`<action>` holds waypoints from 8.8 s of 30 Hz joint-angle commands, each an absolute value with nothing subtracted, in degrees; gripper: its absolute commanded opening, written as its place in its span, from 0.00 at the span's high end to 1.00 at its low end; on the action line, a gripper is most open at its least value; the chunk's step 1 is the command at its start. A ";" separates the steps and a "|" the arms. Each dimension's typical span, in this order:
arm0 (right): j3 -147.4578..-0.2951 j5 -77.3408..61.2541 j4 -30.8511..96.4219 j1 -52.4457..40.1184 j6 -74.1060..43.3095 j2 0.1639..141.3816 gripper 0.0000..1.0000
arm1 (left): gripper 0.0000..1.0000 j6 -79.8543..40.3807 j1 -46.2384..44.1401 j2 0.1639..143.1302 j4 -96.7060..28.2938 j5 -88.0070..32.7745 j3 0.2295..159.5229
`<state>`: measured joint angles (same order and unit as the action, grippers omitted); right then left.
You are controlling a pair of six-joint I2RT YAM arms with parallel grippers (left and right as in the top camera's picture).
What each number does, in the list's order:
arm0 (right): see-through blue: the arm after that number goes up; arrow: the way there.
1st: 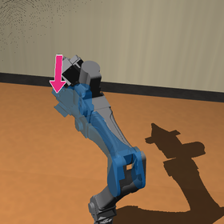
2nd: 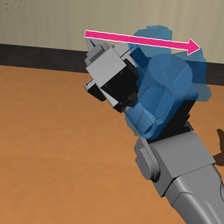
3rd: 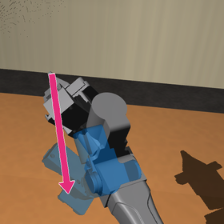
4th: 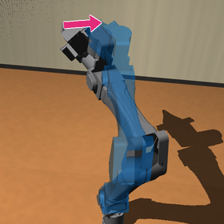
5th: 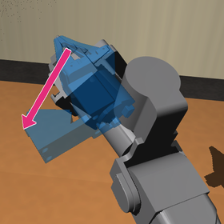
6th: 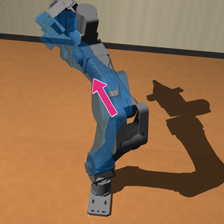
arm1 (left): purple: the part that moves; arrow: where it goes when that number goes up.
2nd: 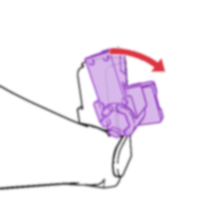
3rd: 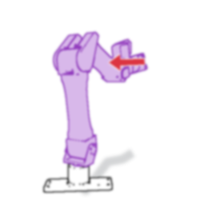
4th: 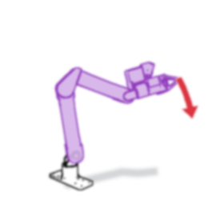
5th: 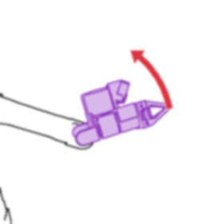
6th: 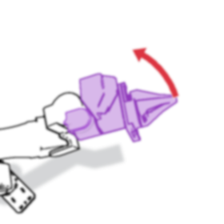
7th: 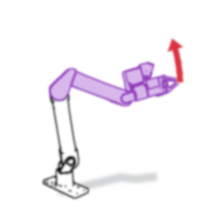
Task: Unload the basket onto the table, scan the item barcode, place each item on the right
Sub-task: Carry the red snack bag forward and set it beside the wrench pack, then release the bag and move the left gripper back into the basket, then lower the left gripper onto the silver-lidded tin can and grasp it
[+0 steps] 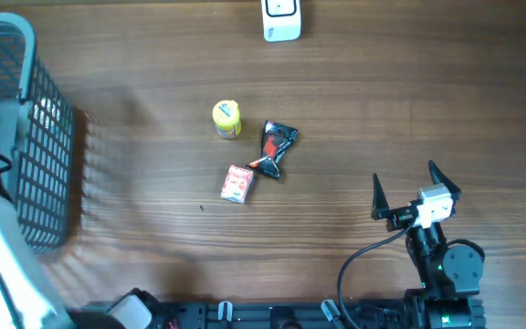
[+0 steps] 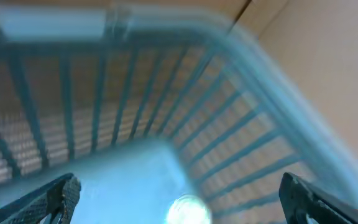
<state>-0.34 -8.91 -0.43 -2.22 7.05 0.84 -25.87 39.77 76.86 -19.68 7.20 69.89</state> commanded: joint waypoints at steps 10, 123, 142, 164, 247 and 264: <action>-0.30 -8.49 -0.58 -2.28 6.00 0.58 0.00 | 0.00 -28.10 42.92 93.69 -19.00 -12.80 74.76; -0.30 -8.49 -0.58 -2.28 6.00 0.58 0.00 | 0.00 -23.35 42.89 109.80 -26.00 -0.58 75.46; -0.30 -8.49 -0.58 -2.28 6.00 0.58 0.00 | 0.00 -22.79 39.05 108.77 -18.52 -16.05 75.46; -0.30 -8.49 -0.58 -2.28 6.02 0.58 0.00 | 0.00 -22.76 33.65 108.92 -20.36 1.17 75.44; -0.30 -8.49 -0.58 -2.28 6.00 0.58 0.00 | 0.00 -25.98 38.63 105.14 -24.69 -0.27 75.44; -0.30 -8.49 -0.58 -2.28 6.00 0.58 0.00 | 0.00 -25.98 37.76 110.45 -25.28 3.11 75.44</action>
<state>-0.34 -8.91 -0.43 -2.22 7.05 0.84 -26.46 37.65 108.77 -25.65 1.93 75.81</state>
